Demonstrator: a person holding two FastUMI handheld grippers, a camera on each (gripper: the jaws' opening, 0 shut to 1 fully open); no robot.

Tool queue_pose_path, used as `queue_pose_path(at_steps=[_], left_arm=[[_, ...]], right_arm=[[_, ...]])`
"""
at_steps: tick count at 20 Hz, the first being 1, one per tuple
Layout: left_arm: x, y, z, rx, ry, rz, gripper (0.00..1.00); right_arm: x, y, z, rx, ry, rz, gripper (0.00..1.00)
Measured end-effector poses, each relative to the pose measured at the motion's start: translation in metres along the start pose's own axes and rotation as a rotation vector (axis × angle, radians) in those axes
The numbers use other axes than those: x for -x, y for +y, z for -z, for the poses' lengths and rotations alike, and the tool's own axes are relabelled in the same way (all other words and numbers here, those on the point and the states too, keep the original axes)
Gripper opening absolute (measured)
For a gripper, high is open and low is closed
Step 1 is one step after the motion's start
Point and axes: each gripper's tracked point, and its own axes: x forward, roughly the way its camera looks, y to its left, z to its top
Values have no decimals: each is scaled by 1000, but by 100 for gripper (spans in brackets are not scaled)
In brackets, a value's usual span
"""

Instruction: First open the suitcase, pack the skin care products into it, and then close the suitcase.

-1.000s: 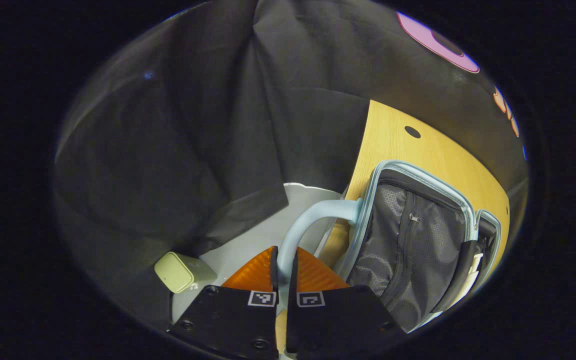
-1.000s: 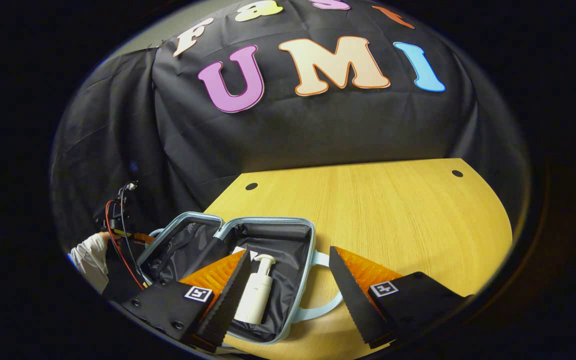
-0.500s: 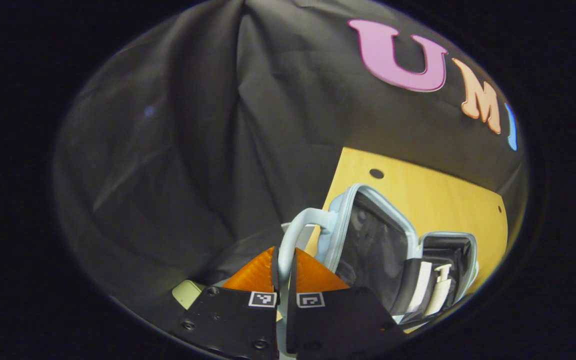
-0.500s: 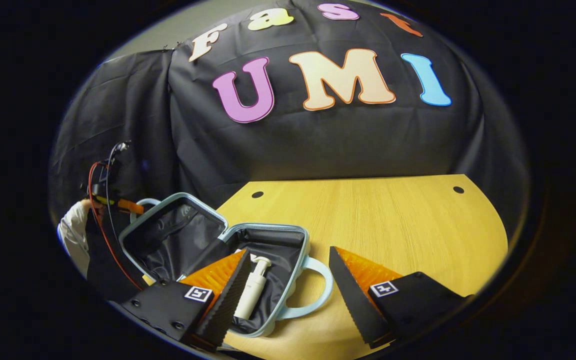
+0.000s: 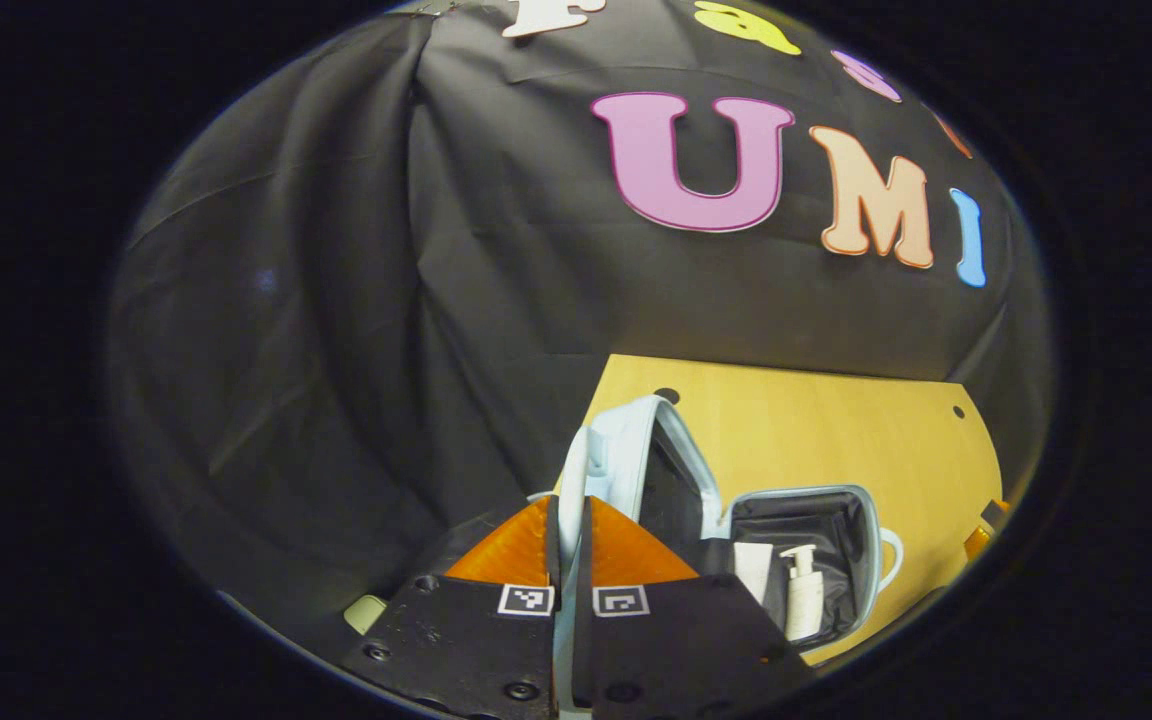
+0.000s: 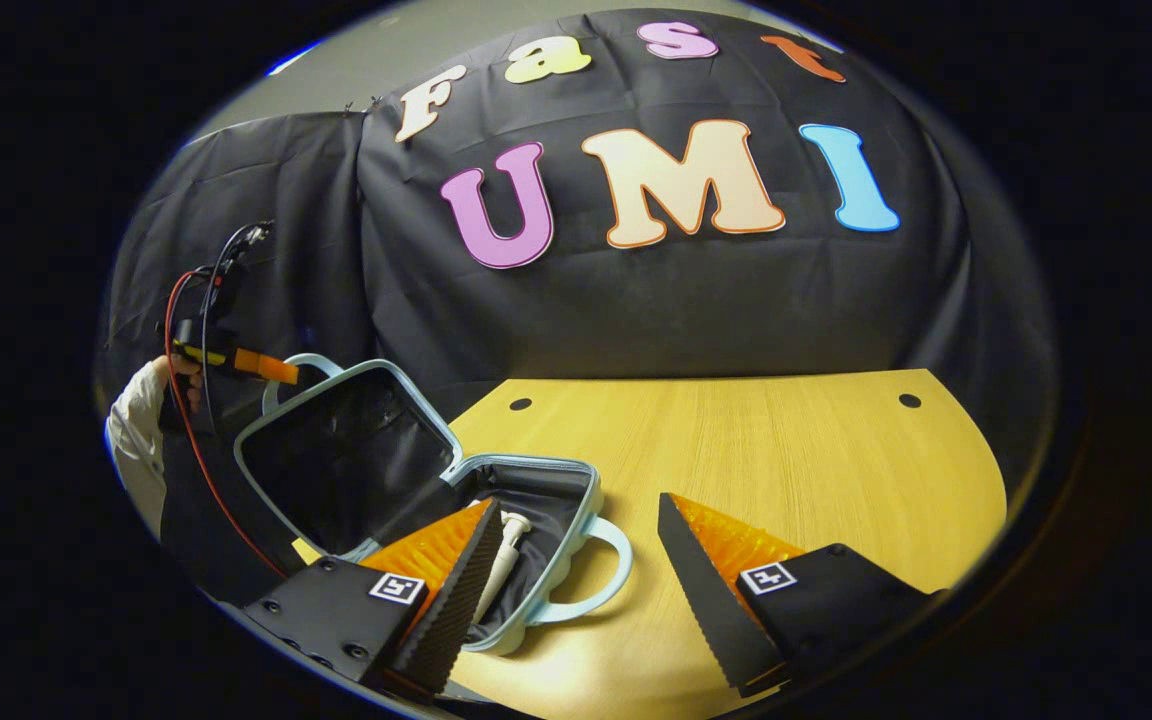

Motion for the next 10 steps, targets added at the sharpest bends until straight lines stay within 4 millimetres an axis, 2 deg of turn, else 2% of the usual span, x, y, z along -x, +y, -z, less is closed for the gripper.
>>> queue_pose_path(at_steps=[6,10], left_arm=[[31,-64,-12,-52,-58,93,0],[48,-118,-13,-53,-89,189,0]], right_arm=[[23,-25,-4,-18,-27,15,98],[37,-43,-7,-31,-44,31,98]])
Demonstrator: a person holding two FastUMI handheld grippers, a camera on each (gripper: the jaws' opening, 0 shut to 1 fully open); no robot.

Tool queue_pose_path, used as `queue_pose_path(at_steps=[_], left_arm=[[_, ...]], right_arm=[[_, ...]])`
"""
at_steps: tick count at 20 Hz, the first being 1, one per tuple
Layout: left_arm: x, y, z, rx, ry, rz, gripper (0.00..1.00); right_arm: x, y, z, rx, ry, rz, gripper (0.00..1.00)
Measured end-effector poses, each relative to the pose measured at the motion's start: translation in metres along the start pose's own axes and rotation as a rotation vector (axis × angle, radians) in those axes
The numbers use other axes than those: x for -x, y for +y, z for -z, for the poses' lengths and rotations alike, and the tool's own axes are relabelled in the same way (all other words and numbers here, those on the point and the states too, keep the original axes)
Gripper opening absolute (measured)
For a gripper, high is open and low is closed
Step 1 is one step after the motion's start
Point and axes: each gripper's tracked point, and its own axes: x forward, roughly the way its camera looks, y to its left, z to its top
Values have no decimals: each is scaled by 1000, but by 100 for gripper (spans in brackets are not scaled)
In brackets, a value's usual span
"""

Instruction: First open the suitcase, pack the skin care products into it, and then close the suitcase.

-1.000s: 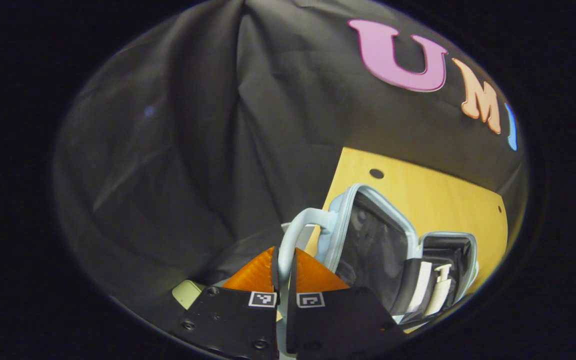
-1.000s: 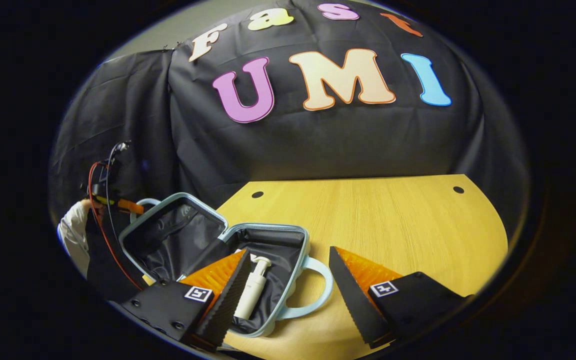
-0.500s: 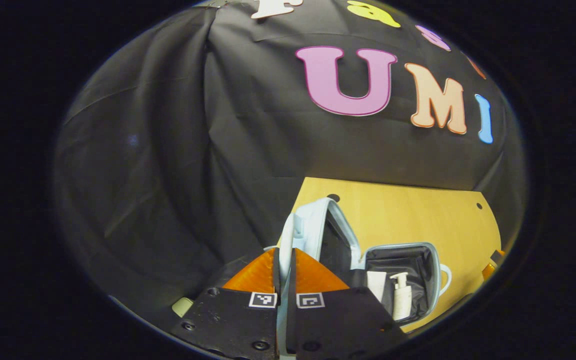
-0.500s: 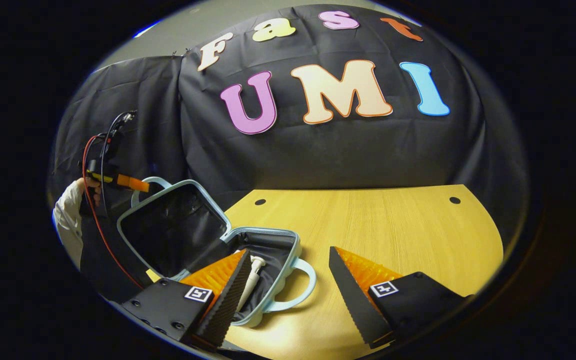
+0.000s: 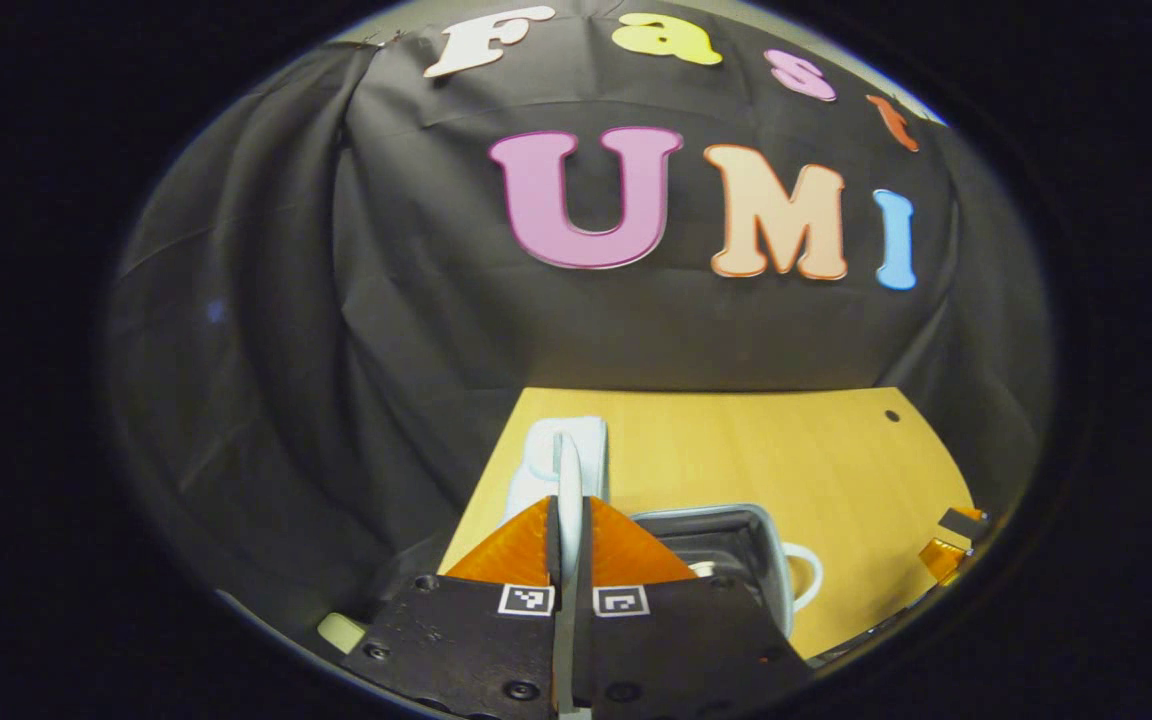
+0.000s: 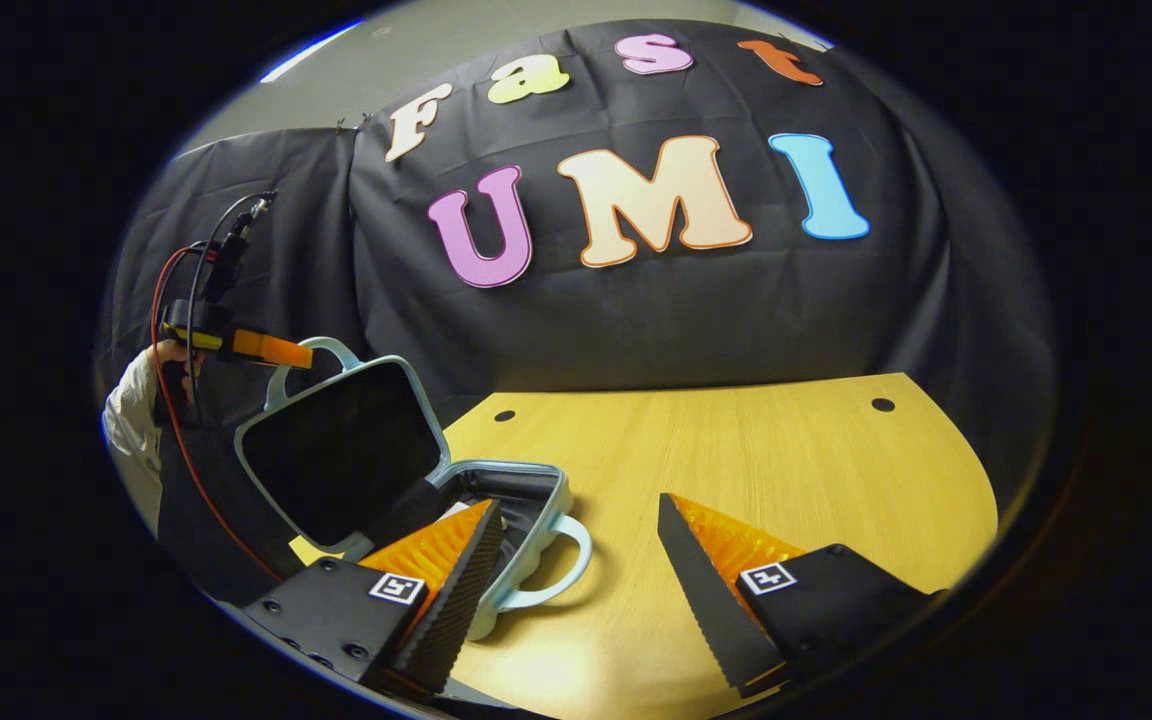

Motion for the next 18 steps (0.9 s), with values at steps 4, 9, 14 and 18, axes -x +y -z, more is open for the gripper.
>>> queue_pose_path(at_steps=[4,9,14,18], left_arm=[[-3,-58,2,-15,-13,95,0],[-8,-128,19,2,15,219,0],[-25,-183,52,8,72,293,0],[-40,-222,88,7,140,329,0]], right_arm=[[14,-16,-5,-7,-13,17,98],[31,-43,-10,-2,-24,47,98],[54,-76,-11,15,-26,94,98],[72,-105,-12,17,-26,132,98]])
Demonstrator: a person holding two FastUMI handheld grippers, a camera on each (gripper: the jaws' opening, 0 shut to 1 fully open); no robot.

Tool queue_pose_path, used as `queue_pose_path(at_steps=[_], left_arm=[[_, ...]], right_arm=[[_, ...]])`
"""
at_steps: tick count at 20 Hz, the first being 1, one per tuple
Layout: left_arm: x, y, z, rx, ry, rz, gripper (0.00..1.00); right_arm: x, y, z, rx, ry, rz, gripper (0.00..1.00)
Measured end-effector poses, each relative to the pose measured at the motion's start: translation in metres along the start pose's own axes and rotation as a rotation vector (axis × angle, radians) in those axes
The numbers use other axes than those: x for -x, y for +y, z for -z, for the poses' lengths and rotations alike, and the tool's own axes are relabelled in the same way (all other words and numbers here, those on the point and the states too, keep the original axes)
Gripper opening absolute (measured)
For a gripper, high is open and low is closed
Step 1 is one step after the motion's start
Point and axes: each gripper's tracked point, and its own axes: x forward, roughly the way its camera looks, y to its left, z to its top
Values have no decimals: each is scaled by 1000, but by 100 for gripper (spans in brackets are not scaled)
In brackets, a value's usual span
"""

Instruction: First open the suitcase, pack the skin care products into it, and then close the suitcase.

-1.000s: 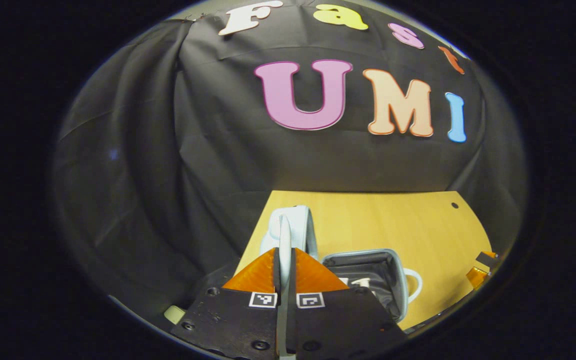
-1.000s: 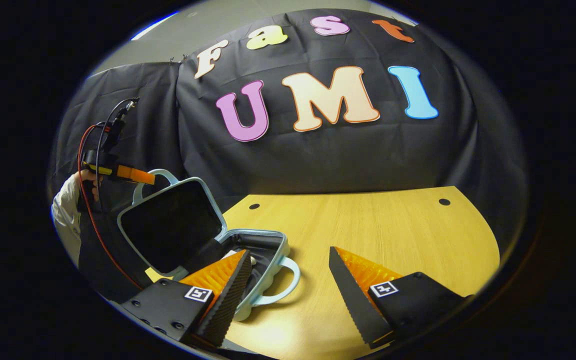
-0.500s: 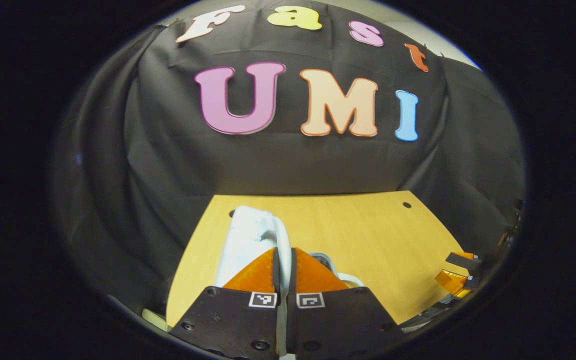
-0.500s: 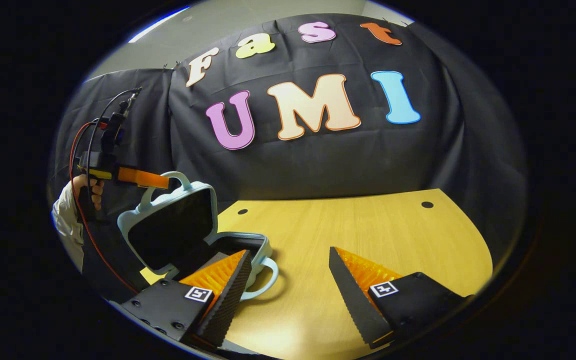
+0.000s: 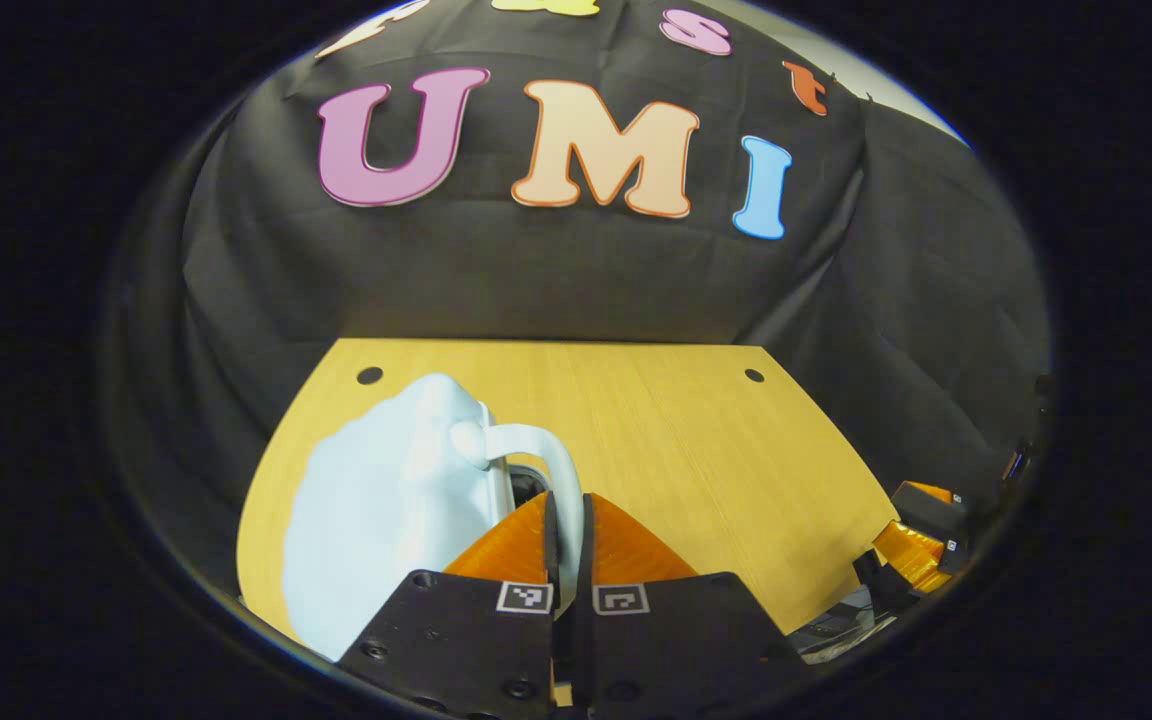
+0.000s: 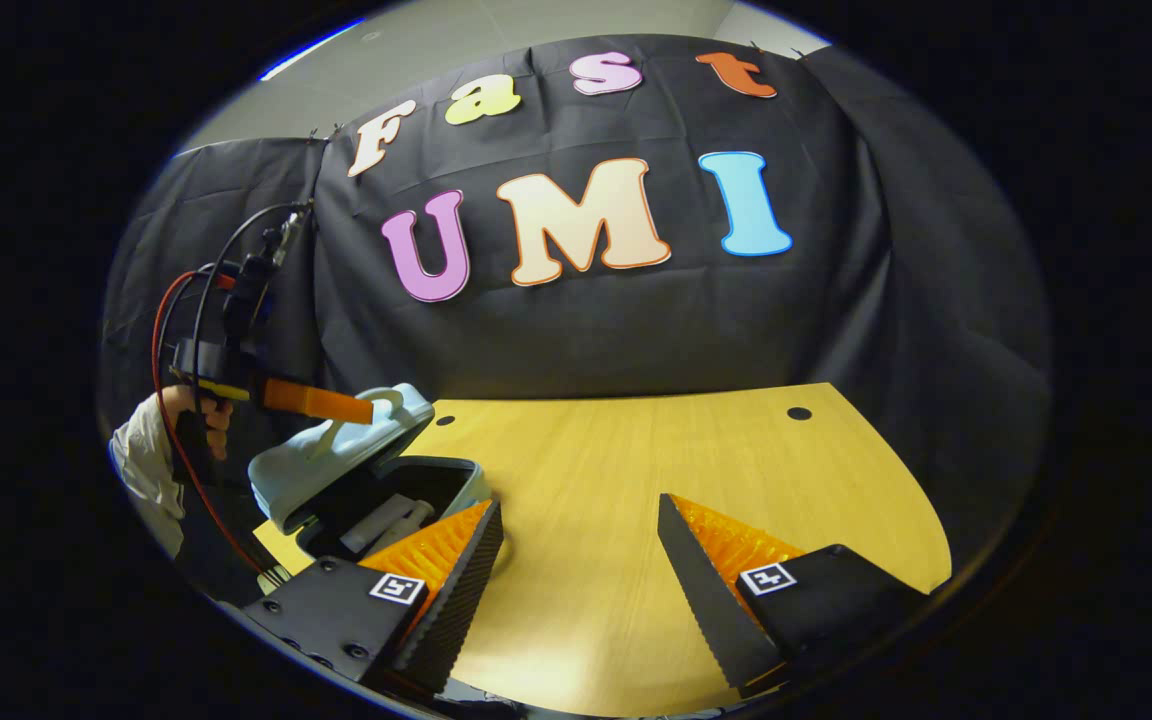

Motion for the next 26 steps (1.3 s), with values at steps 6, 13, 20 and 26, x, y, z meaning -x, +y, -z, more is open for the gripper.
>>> queue_pose_path(at_steps=[6,13,20,26], left_arm=[[-43,-23,47,-39,111,-21,1],[-73,-36,102,-71,224,-63,1],[-76,-59,98,12,94,-94,65],[-30,-104,19,-52,-276,-137,90]], right_arm=[[13,-46,2,-20,6,52,98],[14,-75,4,-33,15,66,98],[14,-83,-2,-15,2,30,98],[19,-87,-38,22,-91,-11,98]])
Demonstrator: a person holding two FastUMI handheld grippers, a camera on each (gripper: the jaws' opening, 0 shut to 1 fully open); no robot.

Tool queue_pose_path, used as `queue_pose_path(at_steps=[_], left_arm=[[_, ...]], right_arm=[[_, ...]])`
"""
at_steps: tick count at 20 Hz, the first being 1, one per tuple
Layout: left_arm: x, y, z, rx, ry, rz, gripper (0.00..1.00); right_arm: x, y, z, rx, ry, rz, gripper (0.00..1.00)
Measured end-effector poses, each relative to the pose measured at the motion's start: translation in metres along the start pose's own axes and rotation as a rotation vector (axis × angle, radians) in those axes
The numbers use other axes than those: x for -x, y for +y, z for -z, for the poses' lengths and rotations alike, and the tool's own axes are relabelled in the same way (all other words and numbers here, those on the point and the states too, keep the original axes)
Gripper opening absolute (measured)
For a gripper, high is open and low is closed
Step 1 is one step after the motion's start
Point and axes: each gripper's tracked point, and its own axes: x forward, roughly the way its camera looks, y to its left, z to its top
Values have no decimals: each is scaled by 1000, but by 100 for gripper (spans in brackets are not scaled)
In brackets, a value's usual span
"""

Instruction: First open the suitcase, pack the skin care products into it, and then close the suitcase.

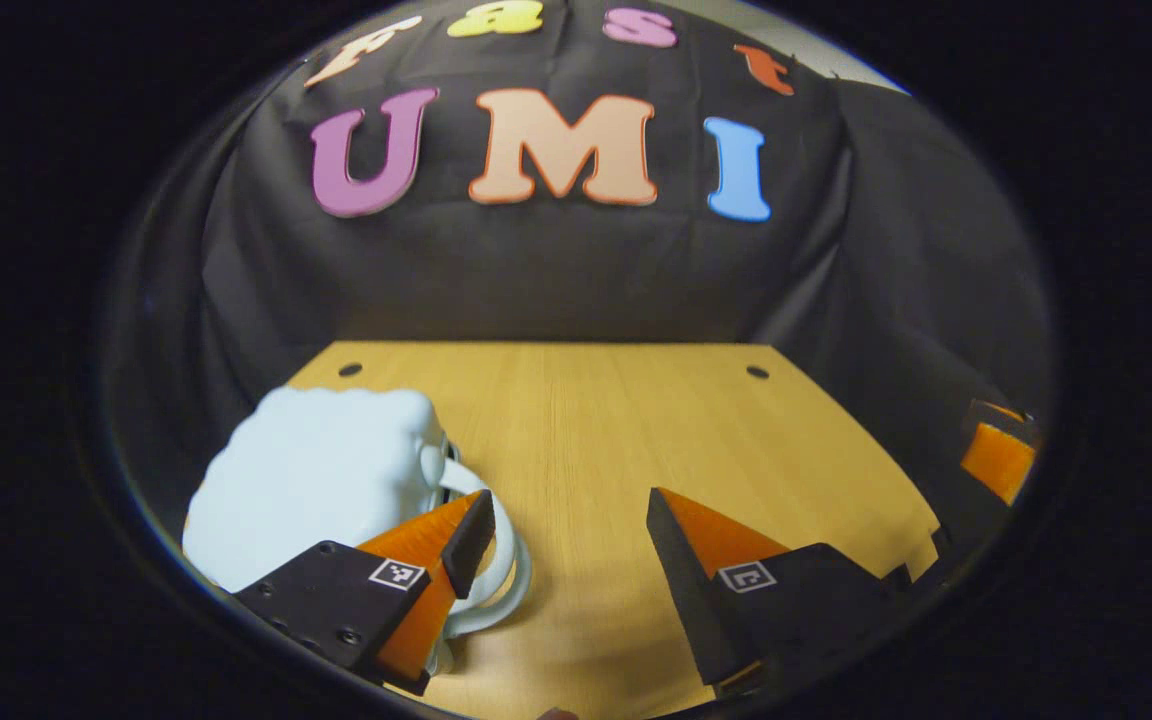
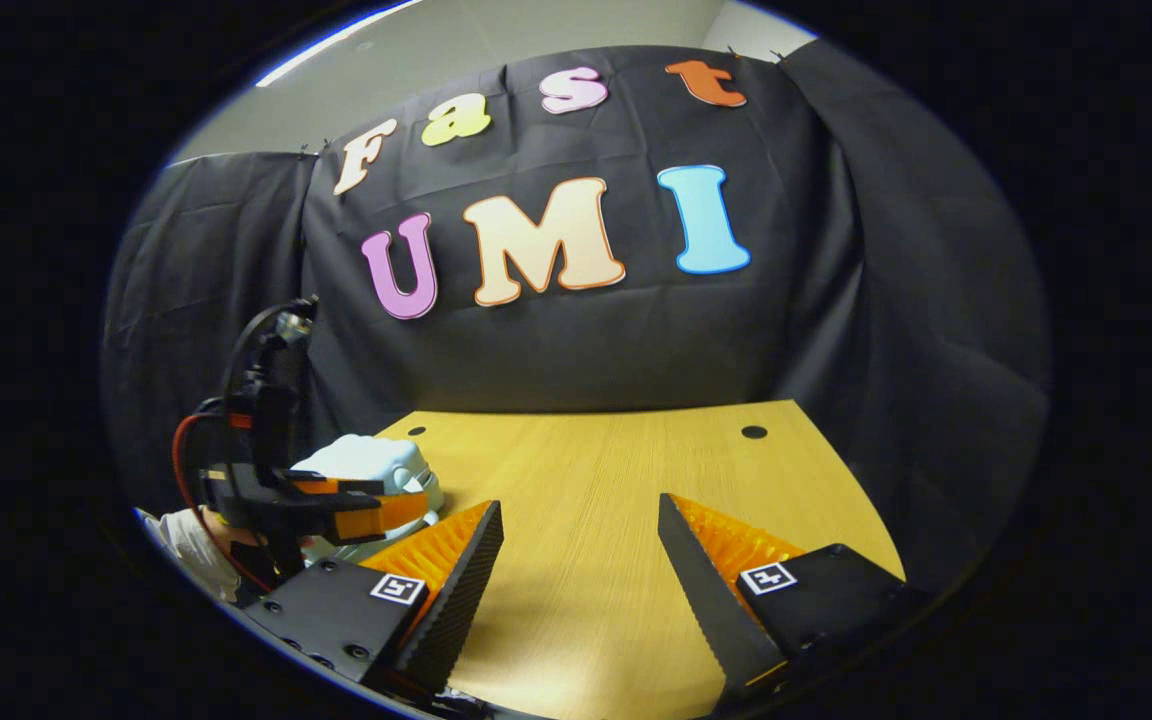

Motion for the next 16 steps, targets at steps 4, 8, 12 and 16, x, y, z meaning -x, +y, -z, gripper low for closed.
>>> queue_pose_path(at_steps=[4,8,12,16], left_arm=[[55,-15,-92,-68,-294,-9,94],[91,-22,-151,-57,-427,29,96],[119,-15,-194,-41,-523,51,94],[135,-4,-202,-87,-545,54,93]], right_arm=[[11,6,-70,43,-193,39,98],[21,24,-129,67,-343,85,98],[35,38,-162,59,-394,117,98],[52,42,-176,77,-449,157,98]])
